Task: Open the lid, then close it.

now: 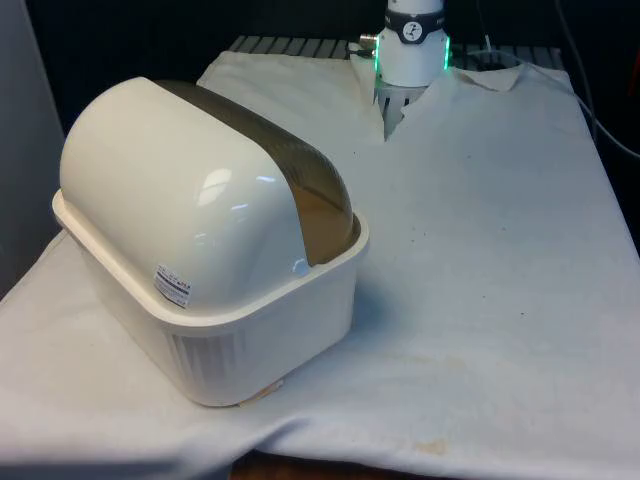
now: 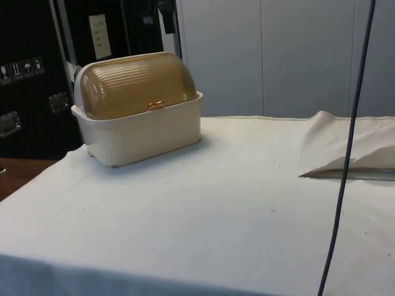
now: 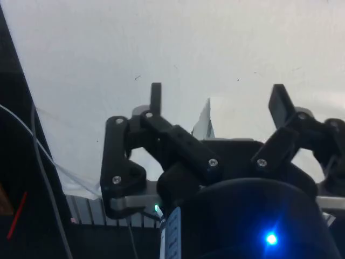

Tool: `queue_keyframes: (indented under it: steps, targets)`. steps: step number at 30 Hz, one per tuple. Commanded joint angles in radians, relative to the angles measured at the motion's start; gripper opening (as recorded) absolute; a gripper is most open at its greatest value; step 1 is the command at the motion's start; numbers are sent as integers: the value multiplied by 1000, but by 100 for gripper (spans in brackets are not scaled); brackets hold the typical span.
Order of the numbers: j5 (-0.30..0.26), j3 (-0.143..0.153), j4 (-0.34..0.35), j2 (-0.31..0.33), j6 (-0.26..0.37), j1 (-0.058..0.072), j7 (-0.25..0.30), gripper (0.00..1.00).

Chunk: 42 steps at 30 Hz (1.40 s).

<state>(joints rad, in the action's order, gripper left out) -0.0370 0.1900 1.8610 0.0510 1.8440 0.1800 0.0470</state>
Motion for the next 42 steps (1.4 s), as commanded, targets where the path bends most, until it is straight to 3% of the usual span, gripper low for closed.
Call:
queue_keyframes:
  steps: [1, 5, 6, 8, 9, 17, 20, 26, 35, 36, 37, 42]
  targets:
    - [1, -1, 1, -1, 0, 0, -1, 95]
    - [1, -1, 1, -1, 0, 0, -1, 69]
    - [1, -1, 1, -1, 0, 0, -1, 58]
    - [0, 0, 0, 0, 0, 0, 0, 47]
    - [1, -1, 1, -1, 0, 0, -1, 47]
    - [0, 0, 0, 0, 0, 0, 0, 0]
    - [6, -6, 3, -7, -3, 4, -5, 0]
    - [1, -19, 14, -18, -3, 0, 0, 0]
    - [11, -44, 89, -80, 59, 3, -15, 0]
    - [1, -43, 80, -72, 42, 0, -5, 0]
    - [12, -47, 95, -84, 68, 4, -18, 0]
    - [20, -61, 117, -95, 114, 0, -37, 0]
